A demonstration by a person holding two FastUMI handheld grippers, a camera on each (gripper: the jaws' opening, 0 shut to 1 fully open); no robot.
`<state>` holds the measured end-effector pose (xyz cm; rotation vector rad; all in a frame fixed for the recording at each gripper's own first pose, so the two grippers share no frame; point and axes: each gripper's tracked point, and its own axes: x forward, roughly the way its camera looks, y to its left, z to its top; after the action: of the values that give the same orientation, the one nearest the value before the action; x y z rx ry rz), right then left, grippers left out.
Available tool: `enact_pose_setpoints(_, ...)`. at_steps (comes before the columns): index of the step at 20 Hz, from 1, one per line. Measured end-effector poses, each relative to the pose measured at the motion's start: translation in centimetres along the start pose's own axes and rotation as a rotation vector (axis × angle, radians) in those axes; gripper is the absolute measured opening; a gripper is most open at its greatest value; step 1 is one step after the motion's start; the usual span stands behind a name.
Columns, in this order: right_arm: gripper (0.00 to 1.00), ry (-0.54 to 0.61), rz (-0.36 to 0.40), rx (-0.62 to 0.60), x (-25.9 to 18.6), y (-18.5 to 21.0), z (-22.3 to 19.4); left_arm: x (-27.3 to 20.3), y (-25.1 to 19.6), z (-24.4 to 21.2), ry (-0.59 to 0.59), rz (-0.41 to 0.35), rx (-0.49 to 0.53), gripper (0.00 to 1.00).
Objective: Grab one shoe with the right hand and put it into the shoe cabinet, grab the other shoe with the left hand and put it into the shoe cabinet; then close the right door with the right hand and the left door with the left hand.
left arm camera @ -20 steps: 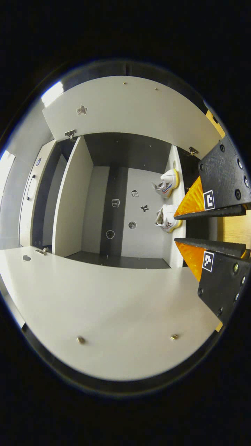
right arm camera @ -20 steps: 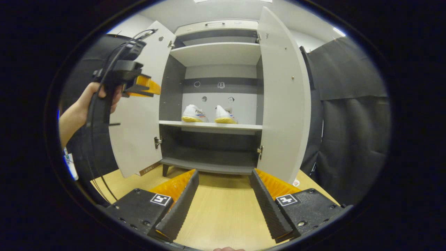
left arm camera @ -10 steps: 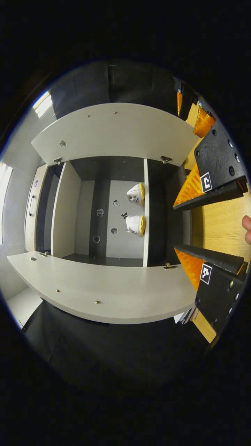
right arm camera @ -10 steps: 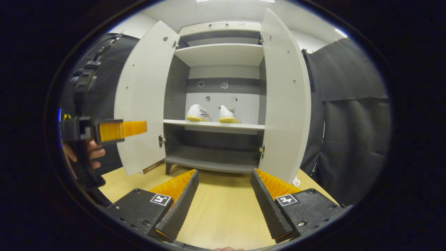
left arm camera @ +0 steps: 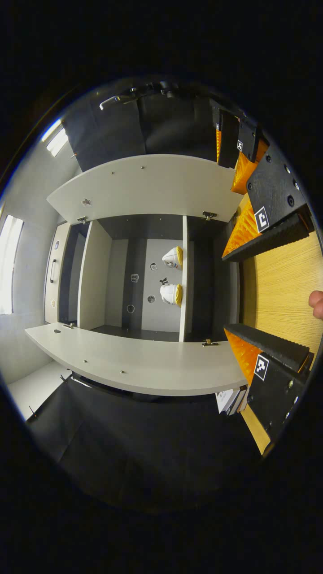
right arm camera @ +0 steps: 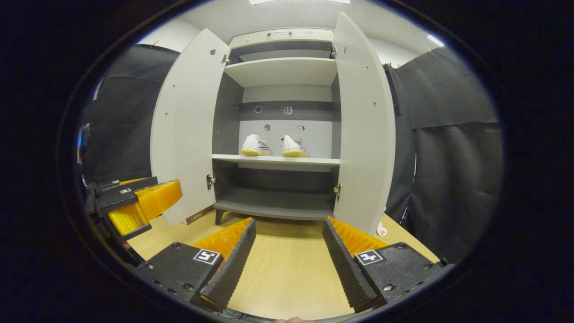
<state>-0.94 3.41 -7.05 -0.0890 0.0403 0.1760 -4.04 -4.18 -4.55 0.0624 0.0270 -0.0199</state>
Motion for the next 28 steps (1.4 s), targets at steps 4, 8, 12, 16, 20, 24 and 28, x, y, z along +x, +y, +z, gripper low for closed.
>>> enact_pose_setpoints(4, 0.94, -0.049, -0.052, 0.009, -1.5, -2.8, 2.8, -0.3, 0.2, -0.1, -0.013, 0.015, 0.049, 0.88)
enact_pose_setpoints(8, 0.96, -0.122, -0.164, 0.006, -3.0, -8.8, 7.4, 0.0, -0.5, -0.4, 0.0, -0.007, 0.016, 0.88)
enact_pose_setpoints(12, 0.98, -0.216, -0.314, 0.017, -3.5, -17.6, 13.5, 0.2, -0.5, -0.6, 0.011, -0.007, 0.01, 0.88)
enact_pose_setpoints(16, 0.99, -0.269, -0.428, 0.027, -2.6, -24.2, 18.5, 0.1, -0.3, -1.0, 0.029, -0.003, 0.011, 0.88)
enact_pose_setpoints(20, 0.97, -0.244, -0.409, 0.051, 0.7, -26.5, 21.1, 0.2, -0.1, -1.1, 0.034, 0.004, 0.023, 0.88)
enact_pose_setpoints(24, 0.99, -0.239, -0.369, 0.083, 4.2, -27.5, 22.6, 0.2, 0.5, -1.7, 0.057, 0.028, 0.034, 0.88)
enact_pose_setpoints(28, 0.99, -0.212, -0.363, 0.021, 6.7, -28.0, 24.0, 0.4, 0.2, -2.1, 0.073, 0.02, 0.036, 0.88)
